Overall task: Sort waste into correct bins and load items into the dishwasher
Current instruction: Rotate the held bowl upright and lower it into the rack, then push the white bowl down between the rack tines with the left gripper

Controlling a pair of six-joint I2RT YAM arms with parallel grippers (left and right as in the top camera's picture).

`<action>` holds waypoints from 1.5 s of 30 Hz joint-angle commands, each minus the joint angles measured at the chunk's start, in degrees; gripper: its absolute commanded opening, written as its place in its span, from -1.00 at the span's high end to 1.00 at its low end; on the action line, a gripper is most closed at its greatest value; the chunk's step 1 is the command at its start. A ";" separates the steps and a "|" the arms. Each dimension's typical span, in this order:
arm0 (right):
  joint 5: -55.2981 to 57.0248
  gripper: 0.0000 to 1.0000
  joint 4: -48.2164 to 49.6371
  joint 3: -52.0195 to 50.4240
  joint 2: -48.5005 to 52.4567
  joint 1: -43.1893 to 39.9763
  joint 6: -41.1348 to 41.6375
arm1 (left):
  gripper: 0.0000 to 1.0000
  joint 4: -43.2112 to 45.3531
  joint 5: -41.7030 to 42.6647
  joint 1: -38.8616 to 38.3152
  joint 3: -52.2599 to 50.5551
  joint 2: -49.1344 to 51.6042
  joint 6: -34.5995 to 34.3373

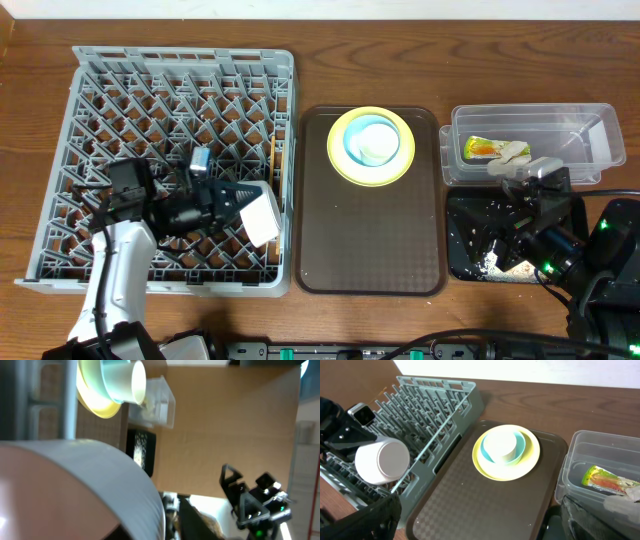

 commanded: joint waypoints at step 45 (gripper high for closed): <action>0.20 -0.98 -0.09 0.63 -0.20 0.57 -0.66 | 0.85 -26.29 -46.18 -1.73 9.90 -26.32 -0.48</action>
